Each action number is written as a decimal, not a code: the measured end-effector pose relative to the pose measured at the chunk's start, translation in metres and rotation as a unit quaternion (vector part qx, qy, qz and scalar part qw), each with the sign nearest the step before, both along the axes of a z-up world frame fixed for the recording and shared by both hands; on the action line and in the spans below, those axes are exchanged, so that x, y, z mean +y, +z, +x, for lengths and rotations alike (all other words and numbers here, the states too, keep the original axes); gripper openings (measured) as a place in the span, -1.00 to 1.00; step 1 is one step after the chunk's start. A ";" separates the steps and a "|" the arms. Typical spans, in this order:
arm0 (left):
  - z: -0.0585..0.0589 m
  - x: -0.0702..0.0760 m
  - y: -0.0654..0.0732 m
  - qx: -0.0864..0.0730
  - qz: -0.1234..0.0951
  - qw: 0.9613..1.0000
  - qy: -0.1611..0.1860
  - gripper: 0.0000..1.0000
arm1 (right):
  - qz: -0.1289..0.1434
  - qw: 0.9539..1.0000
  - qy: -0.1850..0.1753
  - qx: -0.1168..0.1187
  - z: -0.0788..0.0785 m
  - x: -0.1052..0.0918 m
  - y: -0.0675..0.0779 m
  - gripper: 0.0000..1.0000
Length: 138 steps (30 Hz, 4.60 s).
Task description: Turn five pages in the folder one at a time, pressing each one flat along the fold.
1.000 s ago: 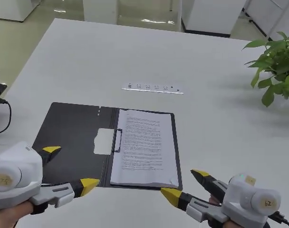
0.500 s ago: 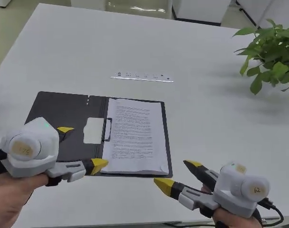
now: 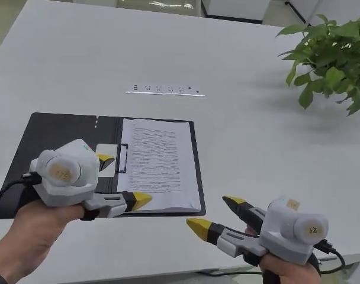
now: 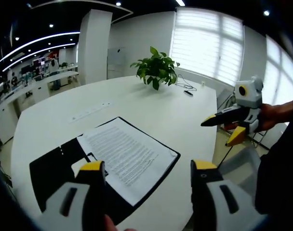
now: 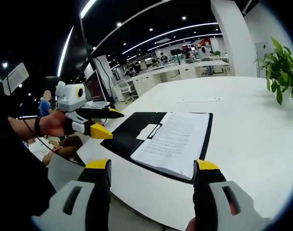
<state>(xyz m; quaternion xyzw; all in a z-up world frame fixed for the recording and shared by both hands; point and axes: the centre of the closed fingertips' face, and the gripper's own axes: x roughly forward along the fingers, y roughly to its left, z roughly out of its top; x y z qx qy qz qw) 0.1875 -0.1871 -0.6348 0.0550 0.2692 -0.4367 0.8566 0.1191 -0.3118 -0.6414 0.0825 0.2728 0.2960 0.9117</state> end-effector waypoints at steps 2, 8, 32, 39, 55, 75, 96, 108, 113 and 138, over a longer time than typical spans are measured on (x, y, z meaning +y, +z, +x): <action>0.000 -0.004 -0.005 0.003 0.006 1.000 -0.010 0.44 | 0.000 1.000 -0.002 -0.001 0.000 -0.002 0.000 0.36; 0.006 -0.014 -0.018 0.007 0.026 0.999 -0.037 0.42 | 0.002 1.000 -0.006 0.003 -0.001 -0.005 -0.002 0.35; 0.023 -0.082 -0.081 0.029 0.076 0.993 -0.079 0.33 | 0.009 0.999 -0.034 0.013 0.004 -0.023 -0.009 0.32; 0.026 -0.097 -0.101 0.043 0.081 0.993 -0.075 0.33 | 0.011 0.999 -0.040 0.016 0.004 -0.029 -0.012 0.32; 0.032 -0.107 -0.149 0.054 0.125 0.990 -0.038 0.42 | 0.012 0.999 -0.038 0.025 0.002 -0.033 -0.019 0.31; 0.042 -0.096 -0.145 0.044 0.109 0.993 -0.027 0.12 | 0.014 0.999 -0.028 0.028 0.011 -0.025 -0.024 0.28; 0.045 -0.082 -0.141 0.068 0.063 0.996 0.018 -0.24 | 0.094 0.994 -0.050 0.035 0.089 -0.006 -0.051 0.14; 0.039 -0.073 -0.142 0.074 0.060 0.995 0.032 -0.27 | 0.114 0.989 -0.034 0.088 0.126 0.014 -0.092 0.07; 0.036 -0.067 -0.140 0.078 0.056 0.995 0.038 -0.25 | 0.124 0.988 -0.038 0.089 0.129 0.013 -0.089 0.03; 0.019 -0.026 -0.095 0.063 0.046 0.995 0.060 0.22 | 0.199 0.975 -0.061 0.077 0.120 0.016 -0.067 -0.99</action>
